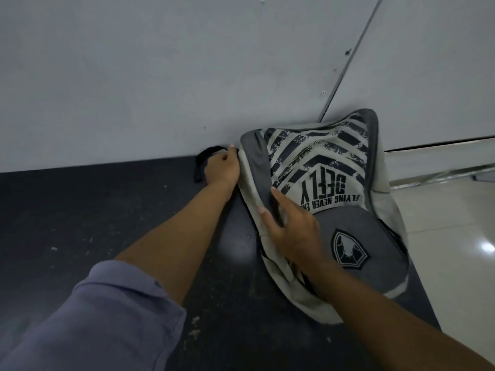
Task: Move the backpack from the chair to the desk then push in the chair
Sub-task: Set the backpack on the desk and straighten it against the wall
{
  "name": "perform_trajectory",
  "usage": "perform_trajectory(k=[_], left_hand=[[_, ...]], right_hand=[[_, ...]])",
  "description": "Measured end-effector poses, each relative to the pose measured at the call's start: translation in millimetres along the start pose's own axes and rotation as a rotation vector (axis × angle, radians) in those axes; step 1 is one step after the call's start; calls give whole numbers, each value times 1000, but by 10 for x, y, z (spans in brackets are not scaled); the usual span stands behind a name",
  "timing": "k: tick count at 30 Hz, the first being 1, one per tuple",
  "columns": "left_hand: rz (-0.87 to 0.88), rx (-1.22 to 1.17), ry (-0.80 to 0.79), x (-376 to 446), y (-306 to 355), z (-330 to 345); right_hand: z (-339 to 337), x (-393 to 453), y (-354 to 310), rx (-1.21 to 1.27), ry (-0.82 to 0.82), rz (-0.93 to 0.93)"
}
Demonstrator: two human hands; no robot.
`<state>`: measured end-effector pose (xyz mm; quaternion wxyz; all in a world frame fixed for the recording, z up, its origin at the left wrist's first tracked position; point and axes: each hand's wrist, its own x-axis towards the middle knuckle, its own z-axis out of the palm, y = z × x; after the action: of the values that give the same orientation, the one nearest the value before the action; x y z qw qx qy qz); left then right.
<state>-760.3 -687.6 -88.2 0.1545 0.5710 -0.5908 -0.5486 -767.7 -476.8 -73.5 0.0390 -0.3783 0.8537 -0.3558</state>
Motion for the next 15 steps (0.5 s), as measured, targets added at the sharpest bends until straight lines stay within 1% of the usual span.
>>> perform_trajectory(k=[6, 10, 15], left_hand=[[416, 226, 242, -644, 211, 109], [655, 409, 314, -995, 241, 388], [747, 550, 338, -1438, 244, 965]], right_hand=[[-454, 165, 281, 0, 2, -33], [-816, 187, 568, 16, 47, -40], [-1382, 141, 1123, 16, 50, -41]])
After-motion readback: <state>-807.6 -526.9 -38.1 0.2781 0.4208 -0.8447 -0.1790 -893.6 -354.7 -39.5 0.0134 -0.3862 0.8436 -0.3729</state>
